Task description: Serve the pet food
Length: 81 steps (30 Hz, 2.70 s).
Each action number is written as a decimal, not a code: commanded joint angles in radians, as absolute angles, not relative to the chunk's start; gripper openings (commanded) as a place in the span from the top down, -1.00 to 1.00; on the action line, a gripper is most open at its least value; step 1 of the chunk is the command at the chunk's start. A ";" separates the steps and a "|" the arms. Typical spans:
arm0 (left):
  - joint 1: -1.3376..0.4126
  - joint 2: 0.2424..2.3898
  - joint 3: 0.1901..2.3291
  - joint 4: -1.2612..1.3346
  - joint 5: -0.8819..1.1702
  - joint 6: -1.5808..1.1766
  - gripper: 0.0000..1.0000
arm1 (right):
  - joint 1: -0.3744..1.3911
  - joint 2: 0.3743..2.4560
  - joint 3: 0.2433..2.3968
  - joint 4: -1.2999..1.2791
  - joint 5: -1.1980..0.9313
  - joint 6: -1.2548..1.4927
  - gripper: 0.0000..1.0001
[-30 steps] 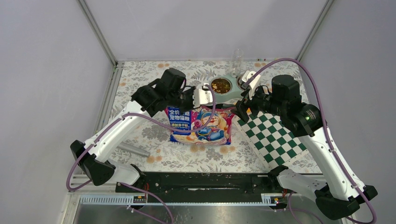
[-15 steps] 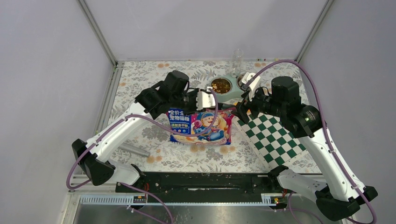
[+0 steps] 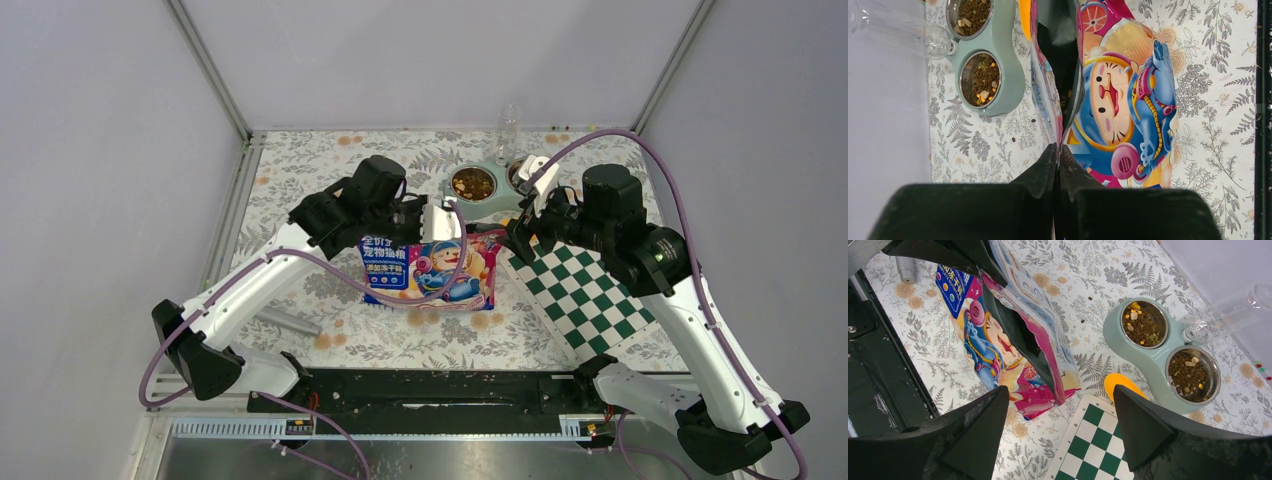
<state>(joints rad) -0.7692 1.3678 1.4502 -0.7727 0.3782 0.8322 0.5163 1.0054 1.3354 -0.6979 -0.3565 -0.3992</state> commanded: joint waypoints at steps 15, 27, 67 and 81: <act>-0.641 1.267 1.428 -0.802 0.364 0.861 0.68 | 0.524 1.240 1.608 -1.112 -0.492 -0.777 -0.58; -0.549 1.168 1.313 -0.814 0.384 0.893 1.00 | 0.532 1.335 1.643 -0.977 -0.564 -0.820 -0.45; -0.542 1.168 1.322 -0.792 0.392 0.848 0.83 | 0.715 1.393 1.636 -0.923 -0.305 -0.785 0.38; -0.535 1.157 1.309 -0.793 0.394 0.848 0.83 | 0.751 1.439 1.693 -0.969 -0.288 -0.791 0.97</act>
<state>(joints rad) -0.5495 1.1843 1.3151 -0.8188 0.4141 0.8528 0.7330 1.4250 1.6665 -0.9794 -0.2962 -0.7898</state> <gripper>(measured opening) 0.087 0.028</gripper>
